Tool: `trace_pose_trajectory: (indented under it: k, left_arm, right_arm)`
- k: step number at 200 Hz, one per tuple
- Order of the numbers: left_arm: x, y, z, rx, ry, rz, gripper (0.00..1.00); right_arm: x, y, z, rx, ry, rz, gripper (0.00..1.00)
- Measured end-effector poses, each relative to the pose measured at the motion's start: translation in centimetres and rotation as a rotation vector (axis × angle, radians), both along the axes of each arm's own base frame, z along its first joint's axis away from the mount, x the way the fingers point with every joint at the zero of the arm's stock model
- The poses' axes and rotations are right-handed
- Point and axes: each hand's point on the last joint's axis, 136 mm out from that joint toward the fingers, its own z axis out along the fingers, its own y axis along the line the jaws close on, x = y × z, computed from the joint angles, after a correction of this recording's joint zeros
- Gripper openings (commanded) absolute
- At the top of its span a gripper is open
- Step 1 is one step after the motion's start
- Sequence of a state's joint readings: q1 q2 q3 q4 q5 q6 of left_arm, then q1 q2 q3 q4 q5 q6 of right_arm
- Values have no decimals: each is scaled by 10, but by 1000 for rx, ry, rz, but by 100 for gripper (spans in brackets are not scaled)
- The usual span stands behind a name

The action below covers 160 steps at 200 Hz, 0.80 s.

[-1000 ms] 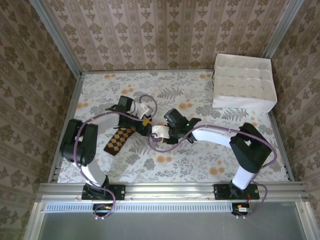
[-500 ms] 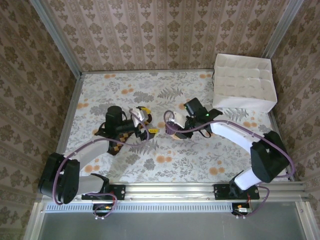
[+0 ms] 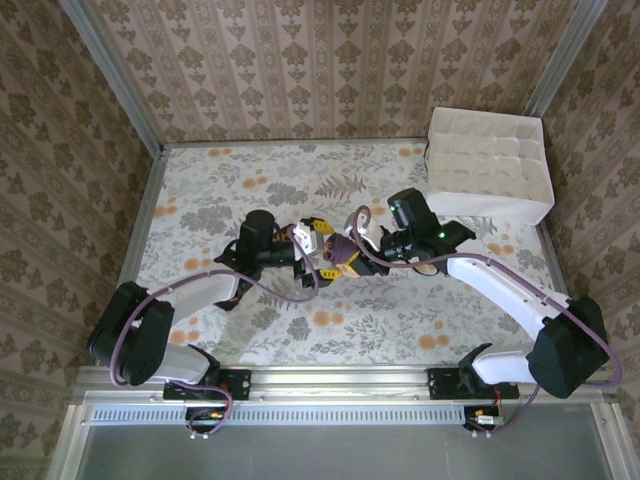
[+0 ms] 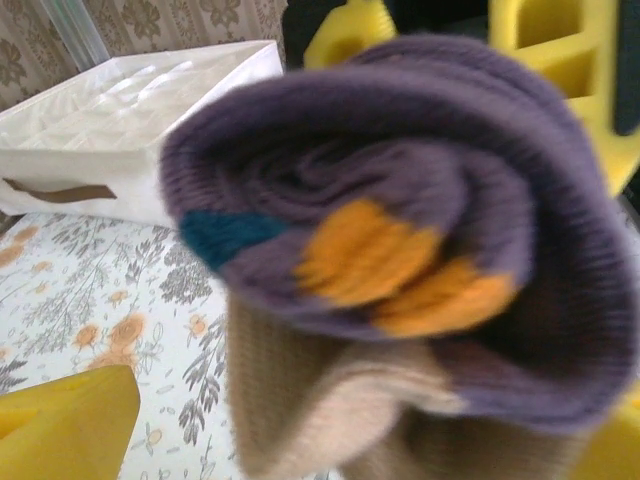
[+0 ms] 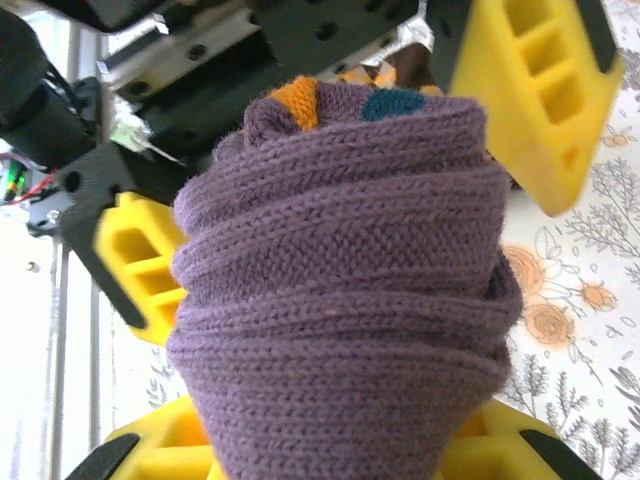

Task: Roll the socks

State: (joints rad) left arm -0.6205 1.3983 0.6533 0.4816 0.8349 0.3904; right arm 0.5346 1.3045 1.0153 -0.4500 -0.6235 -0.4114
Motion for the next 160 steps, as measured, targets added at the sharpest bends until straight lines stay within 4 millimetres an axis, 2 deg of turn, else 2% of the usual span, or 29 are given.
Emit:
trace_pose_trajectory:
  k: [44, 86, 118, 160]
  left_arm:
    - [-9, -2, 9, -45, 72, -76, 100]
    - [-16, -6, 26, -74, 86, -148, 100]
    - [-22, -4, 26, -66, 119, -169, 100]
    - [-23, -5, 29, -59, 152, -180, 92]
  right_arm:
    - [-9, 4, 6, 46, 20, 39, 0]
    - [-4, 3, 9, 65, 10, 32, 0]
    - [-1, -2, 5, 60, 13, 6, 0]
    - [-1, -2, 13, 83, -11, -3, 0]
